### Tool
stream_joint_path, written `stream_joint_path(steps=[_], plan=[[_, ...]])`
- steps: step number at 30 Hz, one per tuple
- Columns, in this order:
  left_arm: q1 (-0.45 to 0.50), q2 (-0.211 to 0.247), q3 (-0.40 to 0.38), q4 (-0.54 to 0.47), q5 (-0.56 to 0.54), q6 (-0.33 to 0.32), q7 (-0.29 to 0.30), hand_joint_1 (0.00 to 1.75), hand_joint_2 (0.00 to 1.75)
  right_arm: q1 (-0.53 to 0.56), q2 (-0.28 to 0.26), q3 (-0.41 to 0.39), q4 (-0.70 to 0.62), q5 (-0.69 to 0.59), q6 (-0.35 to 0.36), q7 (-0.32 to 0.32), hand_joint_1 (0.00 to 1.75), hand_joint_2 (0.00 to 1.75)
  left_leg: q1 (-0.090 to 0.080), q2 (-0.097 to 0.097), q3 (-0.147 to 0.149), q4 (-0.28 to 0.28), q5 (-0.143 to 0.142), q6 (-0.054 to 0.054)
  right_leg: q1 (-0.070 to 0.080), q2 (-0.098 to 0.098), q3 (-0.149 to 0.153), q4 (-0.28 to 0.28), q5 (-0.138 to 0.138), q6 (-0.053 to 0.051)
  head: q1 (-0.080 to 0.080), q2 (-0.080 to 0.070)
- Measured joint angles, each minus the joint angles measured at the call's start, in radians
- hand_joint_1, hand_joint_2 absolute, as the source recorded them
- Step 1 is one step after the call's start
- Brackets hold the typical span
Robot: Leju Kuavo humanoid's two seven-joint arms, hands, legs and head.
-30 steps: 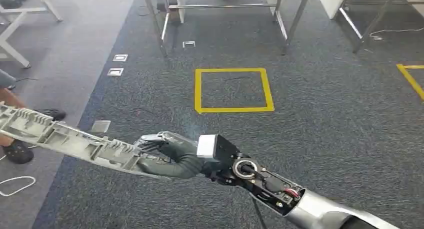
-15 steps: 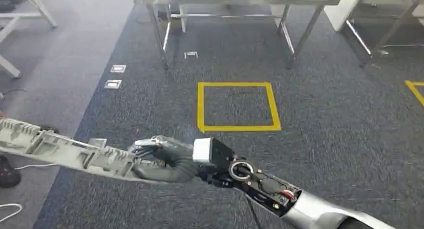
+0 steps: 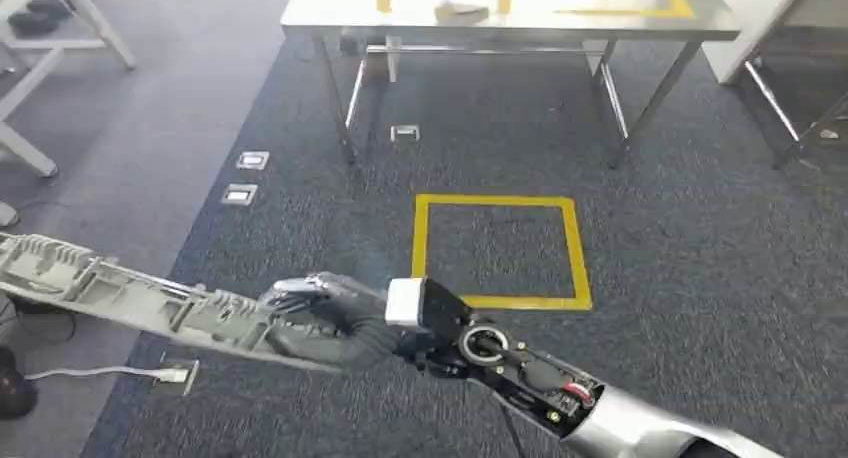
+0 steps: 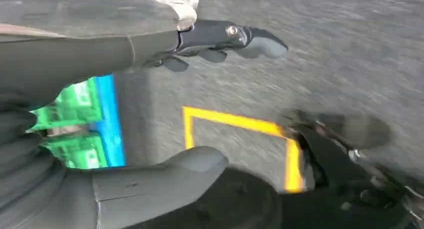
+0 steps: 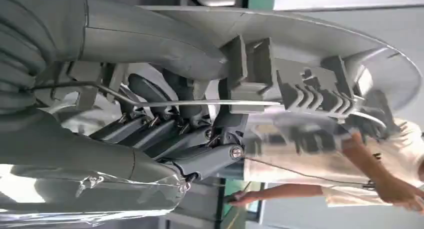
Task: Take the parts from the cabinet and place them on the table.
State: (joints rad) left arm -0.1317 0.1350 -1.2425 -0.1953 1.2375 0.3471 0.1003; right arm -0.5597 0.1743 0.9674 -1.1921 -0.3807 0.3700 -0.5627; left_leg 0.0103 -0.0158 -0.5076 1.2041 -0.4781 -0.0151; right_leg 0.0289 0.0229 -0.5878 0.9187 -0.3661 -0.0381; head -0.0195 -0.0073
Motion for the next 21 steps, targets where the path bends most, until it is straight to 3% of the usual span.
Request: stream_joint_path(steps=[1,2,3,4,5,6,7,8,9,10,11,12,13,14,15,17,18,19,20,21], plan=[[0.0,0.0,0.0,0.0,0.0,0.0,0.0,0.0,1.75,0.001,0.001,0.002,0.0,0.0,0.0,0.0,1.75,1.75,0.002,0.002,-0.062,0.056,-0.029,-0.006,-0.002,0.0,0.026,-0.004,-0.02,-0.001,0.002,0.0],[0.002,0.003,0.0,0.0,0.0,0.0,-0.002,0.0,1.75,0.002,0.0,0.002,0.001,0.0,0.0,0.0,1.75,1.75,0.004,0.004,-0.113,0.078,-0.083,-0.012,-0.003,0.001,0.054,-0.007,-0.043,-0.001,0.0,0.0],[0.004,0.004,0.0,0.0,0.0,0.0,-0.002,0.0,1.75,0.002,0.001,0.002,0.002,0.0,-0.001,0.0,1.75,1.75,0.004,0.006,-0.154,0.074,-0.141,-0.015,-0.006,0.004,0.084,-0.009,-0.067,0.0,0.003,0.0],[0.008,0.005,0.0,0.0,0.0,0.0,-0.002,0.0,1.75,0.002,0.001,0.002,0.002,0.0,-0.003,0.0,1.75,1.75,0.004,0.006,-0.183,0.052,-0.182,-0.017,-0.01,0.007,0.115,-0.01,-0.09,0.001,-0.001,0.0],[0.013,0.008,0.0,0.0,0.0,0.0,-0.002,0.0,1.75,0.002,0.0,0.002,0.003,0.0,-0.003,0.001,1.75,1.75,0.004,0.007,-0.206,0.007,-0.194,-0.018,-0.015,0.01,0.148,-0.012,-0.116,0.005,0.0,0.0],[0.018,0.011,0.0,0.0,-0.001,-0.001,-0.002,0.0,1.75,0.004,0.0,0.002,0.006,0.0,-0.003,0.001,1.75,1.75,0.004,0.007,-0.219,-0.055,-0.16,-0.018,-0.019,0.013,0.181,-0.014,-0.141,0.008,-0.001,0.0],[0.024,0.013,0.0,0.0,-0.002,-0.002,-0.002,0.0,1.75,0.008,0.0,0.002,0.008,0.0,-0.004,0.002,1.75,1.75,0.004,0.009,-0.226,-0.143,-0.048,-0.016,-0.021,0.014,0.214,-0.014,-0.17,0.012,-0.002,0.0],[0.034,0.014,0.0,0.0,-0.002,-0.004,-0.002,0.0,1.75,0.013,-0.002,0.002,0.011,0.0,-0.007,0.005,1.75,1.75,0.002,0.012,-0.222,-0.238,0.14,-0.008,-0.022,0.013,0.22,-0.02,-0.195,0.017,-0.004,0.0],[0.036,0.015,0.0,0.001,-0.002,-0.005,-0.003,0.0,1.75,0.018,-0.003,0.004,0.013,0.002,-0.011,0.008,1.75,1.75,0.002,0.013,-0.234,-0.281,0.21,-0.006,-0.019,0.022,0.267,-0.012,-0.22,0.023,-0.005,0.0],[0.037,0.018,0.0,0.001,-0.003,-0.008,-0.003,0.0,1.75,0.019,-0.003,0.005,0.014,0.003,-0.014,0.009,1.75,1.75,-0.003,0.011,-0.214,-0.257,0.213,-0.003,-0.013,0.023,0.274,-0.025,-0.24,0.031,-0.008,0.0],[0.029,0.017,0.0,0.001,-0.003,-0.007,-0.003,0.0,1.75,0.018,-0.001,0.007,0.014,0.008,-0.016,0.014,1.75,1.75,0.004,0.01,-0.201,-0.237,0.213,0.004,-0.02,0.027,0.304,-0.044,-0.254,0.034,-0.008,0.0],[0.024,0.018,0.0,0.001,-0.003,-0.006,-0.003,0.0,1.75,0.011,0.004,0.008,0.014,0.01,-0.02,0.017,1.75,1.75,-0.009,0.008,-0.19,-0.237,0.192,0.004,-0.016,0.025,0.334,-0.064,-0.265,0.039,-0.005,0.0],[0.017,0.011,0.0,0.0,-0.004,-0.005,-0.008,0.0,1.75,0.004,0.007,0.005,0.012,0.01,-0.019,0.017,1.75,1.75,0.002,0.008,-0.169,-0.245,0.18,0.015,-0.015,0.026,0.369,-0.091,-0.271,0.046,-0.011,0.0],[0.012,0.011,0.0,0.0,-0.004,-0.004,-0.012,0.0,1.75,0.0,0.008,0.006,0.008,0.01,-0.016,0.015,1.75,1.75,0.006,0.009,-0.152,-0.254,0.169,0.016,-0.018,0.008,0.371,-0.071,-0.282,0.055,-0.009,0.0],[0.006,0.011,0.0,0.0,-0.004,-0.004,-0.013,0.0,1.75,-0.005,0.01,0.008,0.008,0.01,-0.016,0.014,1.75,1.75,0.008,0.011,-0.143,-0.261,0.16,0.026,-0.019,-0.007,0.328,0.002,-0.311,0.064,-0.007,0.0],[-0.003,0.011,0.0,0.0,-0.001,-0.006,-0.015,0.0,1.75,0.0,0.01,0.009,0.008,0.01,-0.015,0.014,1.75,1.75,0.009,0.011,-0.128,-0.266,0.146,0.027,-0.028,-0.011,0.193,0.206,-0.378,0.079,-0.009,0.0],[-0.002,0.011,0.0,0.0,-0.001,-0.007,-0.014,0.0,1.75,0.005,0.01,0.009,0.009,0.01,-0.015,0.014,1.75,1.75,0.011,0.011,-0.119,-0.266,0.135,0.026,-0.033,-0.011,0.131,0.283,-0.387,0.084,-0.008,0.0],[0.0,0.011,0.0,0.0,0.0,-0.008,-0.014,0.0,1.75,0.008,0.01,0.01,0.01,0.011,-0.016,0.015,1.75,1.75,0.012,0.009,-0.107,-0.265,0.125,0.022,-0.038,-0.011,0.09,0.305,-0.364,0.088,-0.008,0.0],[0.003,0.011,0.0,0.0,0.0,-0.009,-0.014,0.0,1.75,0.011,0.01,0.011,0.01,0.011,-0.019,0.017,1.75,1.75,0.015,0.008,-0.093,-0.265,0.116,0.019,-0.042,-0.012,0.076,0.274,-0.311,0.092,-0.009,0.0],[0.005,0.011,0.0,0.0,0.0,-0.011,-0.014,0.0,1.75,0.011,0.01,0.01,0.011,0.011,-0.019,0.017,1.75,1.75,0.018,0.008,-0.08,-0.265,0.107,0.015,-0.046,-0.013,0.078,0.206,-0.243,0.096,-0.008,0.0]])
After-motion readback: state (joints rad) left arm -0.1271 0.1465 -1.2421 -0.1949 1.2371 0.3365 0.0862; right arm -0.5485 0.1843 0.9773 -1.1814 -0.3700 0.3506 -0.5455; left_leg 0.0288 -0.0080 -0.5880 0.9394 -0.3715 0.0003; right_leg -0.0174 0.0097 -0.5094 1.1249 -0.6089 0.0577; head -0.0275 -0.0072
